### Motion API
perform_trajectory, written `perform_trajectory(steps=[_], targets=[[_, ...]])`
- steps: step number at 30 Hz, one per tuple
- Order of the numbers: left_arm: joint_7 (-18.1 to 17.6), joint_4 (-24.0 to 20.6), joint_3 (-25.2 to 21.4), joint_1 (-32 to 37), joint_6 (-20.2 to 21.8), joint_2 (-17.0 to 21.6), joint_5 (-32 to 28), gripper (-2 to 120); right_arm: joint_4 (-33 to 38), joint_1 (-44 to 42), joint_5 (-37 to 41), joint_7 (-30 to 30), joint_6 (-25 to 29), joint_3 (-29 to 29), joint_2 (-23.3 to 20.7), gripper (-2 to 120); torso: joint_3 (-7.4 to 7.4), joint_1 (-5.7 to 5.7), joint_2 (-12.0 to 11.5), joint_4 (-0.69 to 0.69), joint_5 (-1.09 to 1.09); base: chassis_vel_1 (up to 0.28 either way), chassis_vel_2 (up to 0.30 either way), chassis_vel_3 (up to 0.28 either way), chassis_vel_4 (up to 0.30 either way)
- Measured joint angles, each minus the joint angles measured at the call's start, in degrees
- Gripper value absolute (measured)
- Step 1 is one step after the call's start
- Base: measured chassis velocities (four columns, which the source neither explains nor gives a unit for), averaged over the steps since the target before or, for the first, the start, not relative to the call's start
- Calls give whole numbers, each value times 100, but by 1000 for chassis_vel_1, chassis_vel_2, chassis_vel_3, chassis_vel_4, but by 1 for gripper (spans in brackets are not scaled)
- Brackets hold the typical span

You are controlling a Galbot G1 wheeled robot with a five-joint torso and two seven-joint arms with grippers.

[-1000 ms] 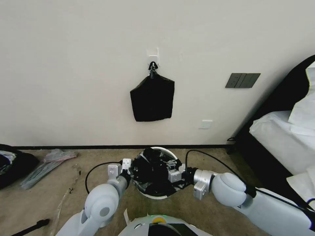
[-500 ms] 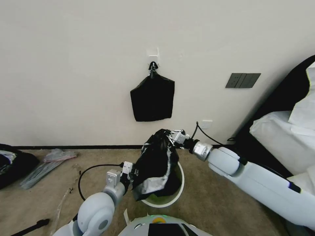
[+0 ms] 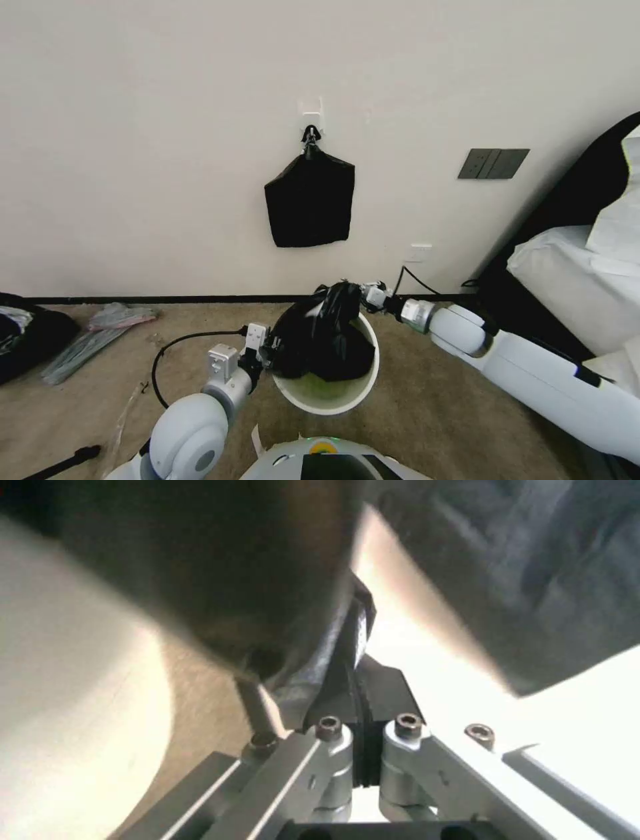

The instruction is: Place a trash bag onto the trash bin.

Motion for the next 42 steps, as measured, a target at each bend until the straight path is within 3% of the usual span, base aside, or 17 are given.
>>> perform_trajectory(steps=[9, 17, 20, 24, 27, 29, 30, 32, 33, 36, 42], targets=[[-31, 53, 46, -57, -10, -68, -16, 1, 12, -434, 161, -134, 425, 261, -97, 0, 0, 0, 0, 2, 0, 0, 0, 0, 0], [-77, 73, -3, -1, -3, -110, -44, 1, 82, -541, 356, 229, 583, 383, -100, 26, 0, 0, 0, 2, -1, 0, 0, 0, 0], [-173, 154, -13, -45, 12, -137, -101, 1, 255, -619, 872, 742, 184, 606, -79, 42, 0, 0, 0, 2, -1, 0, 0, 0, 0], [-233, 211, -14, -110, 26, -161, -203, 1, 479, -772, 1351, 982, -147, 923, -128, 53, 0, 0, 0, 2, -1, 0, 0, 0, 0], [-292, 285, -12, -184, 30, -187, -222, 1, 786, -1035, 1804, 1251, -613, 1355, -194, 63, 0, 0, 0, 1, -1, 0, 0, 0, 0], [-424, 360, 10, -271, 30, -243, -262, 1, 1085, -1274, 2133, 1642, -1266, 1790, -208, 75, 0, 0, 0, 1, 0, 0, 0, 0, 0], [-424, 360, 10, -271, 30, -243, -262, 1, 1085, -1274, 2133, 1642, -1266, 1790, -208, 75, 0, 0, 0, 1, 0, 0, 0, 0, 0], [-583, 455, 51, -358, 28, -298, -277, 1, 1529, -1416, 2896, 2124, -1980, 2226, -191, 87, 0, 0, 0, 0, 0, 0, 0, 0, 0], [-583, 455, 51, -358, 28, -298, -277, 1, 1529, -1416, 2896, 2124, -1980, 2226, -191, 87, 0, 0, 0, 0, 0, 0, 0, 0, 0], [-745, 598, 144, -486, 8, -353, -230, 1, 2406, -1335, 4284, 3011, -2722, 2538, -91, 99, 0, 0, 0, 2, -3, 0, 0, 0, 0], [-871, 736, 272, -640, -47, -379, -123, 1, 3040, -1265, 4989, 3581, -2873, 2135, 125, 100, 0, 0, 0, 1, -3, 0, 0, 0, 0]])
